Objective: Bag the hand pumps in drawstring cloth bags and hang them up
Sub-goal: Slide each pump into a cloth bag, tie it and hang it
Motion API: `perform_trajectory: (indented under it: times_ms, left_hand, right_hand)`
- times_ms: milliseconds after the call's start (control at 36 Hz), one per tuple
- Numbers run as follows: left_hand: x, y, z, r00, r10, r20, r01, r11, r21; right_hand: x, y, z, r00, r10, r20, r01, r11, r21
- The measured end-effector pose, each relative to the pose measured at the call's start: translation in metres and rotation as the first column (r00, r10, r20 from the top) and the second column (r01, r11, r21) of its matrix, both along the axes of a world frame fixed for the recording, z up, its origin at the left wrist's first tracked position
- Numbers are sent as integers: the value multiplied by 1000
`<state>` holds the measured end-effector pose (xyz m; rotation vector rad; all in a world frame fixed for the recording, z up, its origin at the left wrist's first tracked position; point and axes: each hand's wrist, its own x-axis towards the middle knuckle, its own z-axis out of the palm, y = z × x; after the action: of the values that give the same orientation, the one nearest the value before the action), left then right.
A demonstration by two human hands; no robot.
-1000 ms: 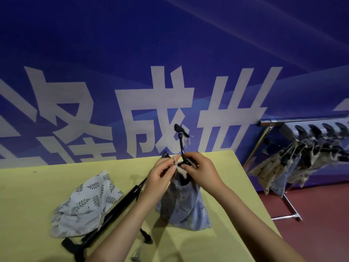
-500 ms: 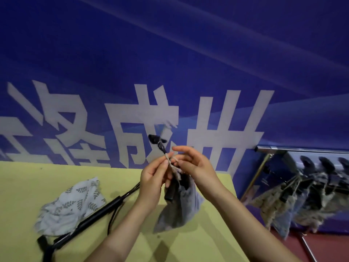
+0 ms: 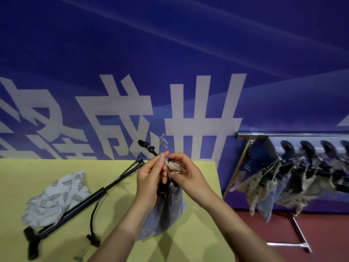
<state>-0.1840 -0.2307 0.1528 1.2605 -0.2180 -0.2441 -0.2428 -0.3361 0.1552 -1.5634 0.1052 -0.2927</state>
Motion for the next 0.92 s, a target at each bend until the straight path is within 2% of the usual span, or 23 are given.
perform_trajectory:
  times_ms: [194,333,417,556,667,750,833,917]
  left_hand:
    - [1,-1,-2,997,-38,70,32,996,87]
    - [6,6,-2,979,-73,190,41,984,171]
    - [7,8,-2,943,-153,297,83,968,235]
    - [9,7,6,905,-280,320,260,960,104]
    - [4,-3,11,831,-479,284,476,875,85]
    - [-2,-13,7,786,-540,299,522,840,145]
    - [-5,-29,-4,761,-558,332,487,828,278]
    - [-9,-51,-6,688,-631,359,503,771,391]
  right_hand:
    - [-8,-2,3,999,-17,-46,17,1000,-4]
    - [-11,5,17,996,-81,-28,80,996,-37]
    - [-12,3,30,998,-66,19,66,998,-25]
    - [-11,3,50,996,-51,74,45,996,78]
    - [-17,-5,54,990,-119,74,113,990,80]
    - [-30,-18,49,982,-181,47,177,981,75]
    - [-43,-36,45,971,-241,1,240,968,76]
    - [-57,-56,46,958,-285,-39,285,958,2]
